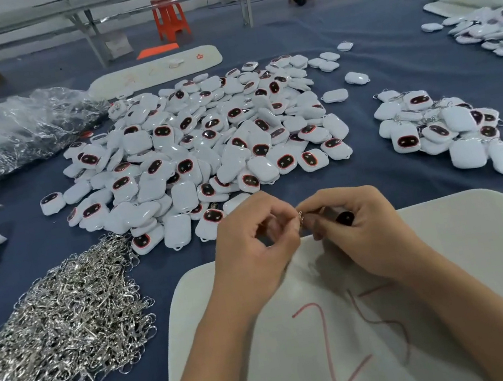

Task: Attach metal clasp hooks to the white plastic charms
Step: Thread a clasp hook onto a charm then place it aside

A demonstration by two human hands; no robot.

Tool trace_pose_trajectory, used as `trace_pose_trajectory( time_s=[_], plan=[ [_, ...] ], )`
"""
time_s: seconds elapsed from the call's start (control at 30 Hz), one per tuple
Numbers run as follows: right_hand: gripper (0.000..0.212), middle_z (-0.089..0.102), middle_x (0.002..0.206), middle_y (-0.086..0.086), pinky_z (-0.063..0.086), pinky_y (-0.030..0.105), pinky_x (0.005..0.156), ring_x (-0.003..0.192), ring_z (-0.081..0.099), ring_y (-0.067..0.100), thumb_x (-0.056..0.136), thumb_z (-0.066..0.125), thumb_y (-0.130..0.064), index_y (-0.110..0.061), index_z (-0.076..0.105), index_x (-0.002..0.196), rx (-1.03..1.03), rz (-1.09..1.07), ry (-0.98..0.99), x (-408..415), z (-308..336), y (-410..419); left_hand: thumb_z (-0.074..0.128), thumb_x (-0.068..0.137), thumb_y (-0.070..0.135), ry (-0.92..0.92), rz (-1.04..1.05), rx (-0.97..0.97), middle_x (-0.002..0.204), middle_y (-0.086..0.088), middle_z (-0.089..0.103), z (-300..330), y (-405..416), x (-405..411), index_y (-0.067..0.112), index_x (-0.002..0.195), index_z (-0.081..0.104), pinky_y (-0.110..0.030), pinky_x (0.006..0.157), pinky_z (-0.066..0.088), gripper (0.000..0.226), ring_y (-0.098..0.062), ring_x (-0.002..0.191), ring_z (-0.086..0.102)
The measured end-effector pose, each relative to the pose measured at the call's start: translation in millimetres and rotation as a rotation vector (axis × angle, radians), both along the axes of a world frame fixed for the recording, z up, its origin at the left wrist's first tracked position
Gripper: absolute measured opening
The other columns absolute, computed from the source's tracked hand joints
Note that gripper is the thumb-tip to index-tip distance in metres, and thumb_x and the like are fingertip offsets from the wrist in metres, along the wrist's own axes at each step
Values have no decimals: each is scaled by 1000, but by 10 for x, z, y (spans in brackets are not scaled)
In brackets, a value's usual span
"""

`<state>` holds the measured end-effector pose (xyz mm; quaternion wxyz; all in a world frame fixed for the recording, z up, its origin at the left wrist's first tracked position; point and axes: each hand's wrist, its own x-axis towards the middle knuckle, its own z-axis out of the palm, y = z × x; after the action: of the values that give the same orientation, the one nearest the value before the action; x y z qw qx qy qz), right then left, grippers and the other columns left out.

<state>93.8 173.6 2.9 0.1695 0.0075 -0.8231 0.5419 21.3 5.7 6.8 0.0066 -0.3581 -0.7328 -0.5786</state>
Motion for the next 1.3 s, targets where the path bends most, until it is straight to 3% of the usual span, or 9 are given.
trace_pose_trajectory(
  time_s=[0.2, 0.3, 0.37, 0.5, 0.6, 0.8, 1.03, 1.1, 1.3],
  plan=[
    [19, 72, 72, -9, 41, 11, 53, 55, 57, 5, 101, 66, -10, -19, 82, 94, -123, 12, -29, 19, 33, 28, 66, 83, -2, 144, -20, 0, 79, 9, 60, 18, -7, 15, 14, 81, 65, -26, 67, 46, 16, -21, 74, 56],
    [19, 71, 71, 6, 37, 33, 49, 55, 47, 36, 101, 69, -16, -27, 82, 93, -150, -16, -77, 1, 21, 49, 66, 85, -4, 161, -1, 49, 81, 6, 61, 17, 3, 12, 12, 81, 65, -27, 69, 46, 16, -21, 75, 57],
    [14, 71, 73, 12, 36, 36, 49, 56, 44, 40, 99, 71, -20, -26, 82, 93, -177, -15, -79, 5, 24, 63, 66, 86, -3, 155, -9, 66, 82, 5, 62, 19, 16, 18, 11, 82, 65, -28, 69, 47, 15, -21, 76, 58],
    [5, 68, 67, 0, 38, 19, 50, 52, 47, 9, 91, 78, -26, -23, 79, 87, -190, -13, -40, 41, 27, 62, 66, 85, -2, 170, -8, 58, 82, 6, 63, 12, 29, 36, 12, 82, 67, -27, 68, 48, 14, -20, 77, 59],
    [18, 68, 70, -9, 41, 13, 60, 59, 55, 6, 92, 78, -8, -24, 77, 84, -43, -31, 39, 40, 32, 59, 67, 86, -1, 178, -13, 23, 82, 5, 63, -16, 9, 12, 12, 83, 70, -33, 67, 50, 13, -20, 77, 60],
    [18, 68, 80, -5, 49, 37, 64, 71, 62, 21, 89, 77, 5, -14, 78, 87, 280, -25, 122, 13, 39, 105, 67, 89, 2, 260, -20, -108, 83, 6, 60, -62, -18, -2, 15, 86, 68, -38, 67, 48, 13, -19, 77, 58],
    [25, 68, 83, -6, 49, 19, 68, 76, 66, 11, 87, 75, 12, -12, 81, 94, 438, -3, 195, 22, 36, 109, 67, 90, 6, 275, 29, -179, 83, 7, 57, -80, 9, 72, 15, 89, 66, -36, 65, 47, 9, -15, 73, 57],
    [23, 67, 82, -4, 50, 22, 65, 73, 65, 12, 87, 76, 11, -10, 80, 93, 465, -34, 238, 19, 45, 81, 66, 89, 4, 278, 41, -168, 84, 6, 57, -61, 24, 82, 15, 89, 65, -35, 65, 48, 11, -15, 74, 56],
    [17, 68, 74, -15, 45, 21, 64, 64, 59, 14, 90, 79, -2, -18, 80, 92, 107, -79, 122, 45, 59, 59, 66, 91, -3, 351, 52, -69, 87, 5, 57, -6, 38, 86, 10, 87, 61, -21, 68, 46, 15, -15, 79, 56]
  ],
)
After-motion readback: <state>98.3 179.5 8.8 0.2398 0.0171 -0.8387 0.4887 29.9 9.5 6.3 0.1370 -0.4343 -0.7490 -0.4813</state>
